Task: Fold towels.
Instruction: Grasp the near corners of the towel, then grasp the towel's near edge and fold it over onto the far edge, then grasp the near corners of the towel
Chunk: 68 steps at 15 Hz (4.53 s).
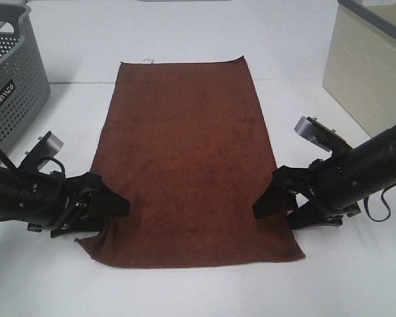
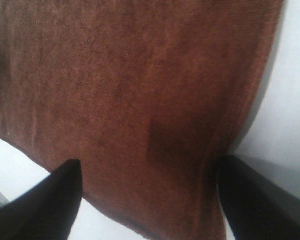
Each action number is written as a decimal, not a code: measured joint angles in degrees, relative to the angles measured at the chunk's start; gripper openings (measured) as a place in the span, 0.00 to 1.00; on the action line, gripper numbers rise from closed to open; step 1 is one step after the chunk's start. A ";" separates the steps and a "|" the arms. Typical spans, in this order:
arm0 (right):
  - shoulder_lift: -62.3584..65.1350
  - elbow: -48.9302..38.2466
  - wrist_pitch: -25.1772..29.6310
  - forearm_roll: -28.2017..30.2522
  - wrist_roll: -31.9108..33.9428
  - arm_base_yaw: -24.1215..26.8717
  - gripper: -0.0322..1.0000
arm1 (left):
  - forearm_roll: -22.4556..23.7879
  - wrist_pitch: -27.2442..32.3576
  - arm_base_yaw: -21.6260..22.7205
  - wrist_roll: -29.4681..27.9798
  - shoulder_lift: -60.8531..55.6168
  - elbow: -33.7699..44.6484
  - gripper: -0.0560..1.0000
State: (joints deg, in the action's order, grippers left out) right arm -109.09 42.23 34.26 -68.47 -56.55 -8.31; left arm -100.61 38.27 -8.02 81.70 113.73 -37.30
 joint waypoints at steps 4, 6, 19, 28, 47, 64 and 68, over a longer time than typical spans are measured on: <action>-1.09 0.00 -4.30 0.11 2.12 -0.74 0.25 | 0.40 -2.86 -0.17 0.00 1.32 -0.80 0.19; -1.26 0.00 -4.93 0.11 3.15 -0.74 0.11 | 0.63 -3.09 -0.17 0.00 1.43 -0.80 0.08; 16.56 -16.04 -4.13 5.67 12.43 -0.74 0.03 | 11.69 -3.95 0.06 -7.56 -15.30 12.66 0.06; 16.73 -6.82 -1.26 7.16 13.64 -0.74 0.03 | 10.49 -5.84 0.06 -8.48 -16.90 8.82 0.06; -24.92 73.34 3.72 35.07 35.87 -0.74 0.03 | 14.55 -21.08 0.06 -12.09 11.80 -48.70 0.06; -37.70 82.96 -10.60 38.96 35.92 -0.74 0.18 | 13.41 -26.64 0.06 -10.60 30.08 -70.30 0.35; -37.18 82.96 -9.11 39.30 36.15 -0.74 0.62 | 13.98 -26.64 0.06 -10.54 29.97 -70.30 0.73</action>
State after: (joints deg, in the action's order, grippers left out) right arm -146.28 125.19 25.15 -29.16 -20.40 -9.05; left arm -86.63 11.63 -7.96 71.16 143.70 -107.60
